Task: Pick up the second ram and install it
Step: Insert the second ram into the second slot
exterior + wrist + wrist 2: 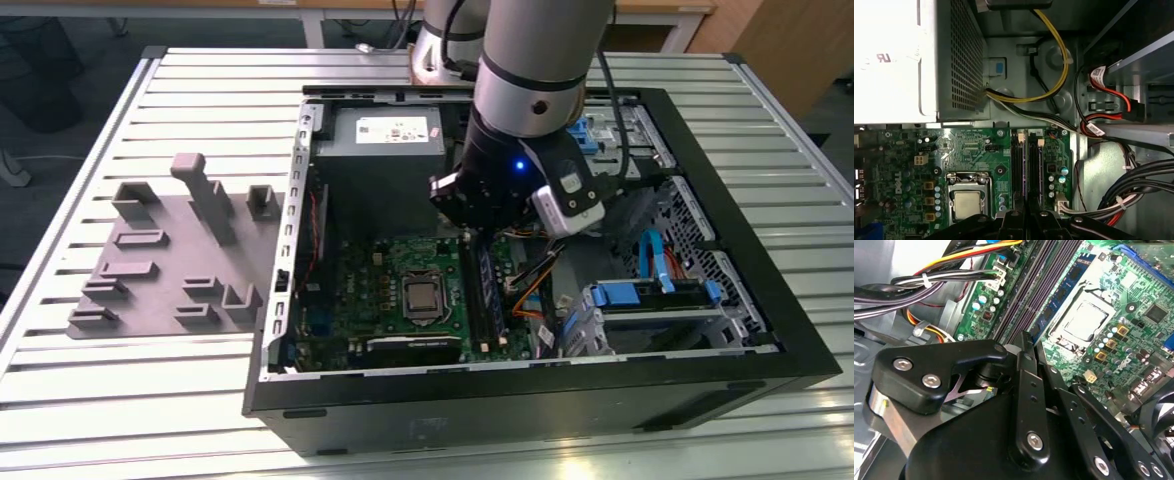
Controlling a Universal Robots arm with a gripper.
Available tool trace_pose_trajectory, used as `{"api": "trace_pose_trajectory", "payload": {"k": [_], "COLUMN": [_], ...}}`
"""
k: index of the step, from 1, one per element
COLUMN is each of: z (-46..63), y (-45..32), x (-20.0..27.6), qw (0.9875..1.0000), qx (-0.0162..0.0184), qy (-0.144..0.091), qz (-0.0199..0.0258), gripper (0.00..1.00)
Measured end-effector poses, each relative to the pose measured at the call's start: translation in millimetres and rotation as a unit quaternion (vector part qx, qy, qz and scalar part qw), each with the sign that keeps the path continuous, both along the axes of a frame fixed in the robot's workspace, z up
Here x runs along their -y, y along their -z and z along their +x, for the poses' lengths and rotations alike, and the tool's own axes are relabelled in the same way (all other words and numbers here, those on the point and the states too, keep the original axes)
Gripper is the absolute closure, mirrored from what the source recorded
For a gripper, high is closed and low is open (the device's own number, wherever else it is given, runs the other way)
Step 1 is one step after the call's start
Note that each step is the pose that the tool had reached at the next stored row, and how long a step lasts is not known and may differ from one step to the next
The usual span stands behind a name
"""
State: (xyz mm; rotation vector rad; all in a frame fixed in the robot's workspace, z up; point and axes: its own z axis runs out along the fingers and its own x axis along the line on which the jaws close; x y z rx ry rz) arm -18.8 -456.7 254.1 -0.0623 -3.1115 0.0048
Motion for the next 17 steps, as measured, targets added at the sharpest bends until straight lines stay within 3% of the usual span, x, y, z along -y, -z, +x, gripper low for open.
{"api": "trace_pose_trajectory", "payload": {"k": [11,17], "z": [1.1,1.1], "y": [14.4,14.9], "x": [4.8,5.0], "qw": [1.0,1.0], "qx": [-0.0027,-0.0027], "qy": [0.0,0.0], "qz": [0.0006,0.0007], "gripper": [0.86,0.86]}}
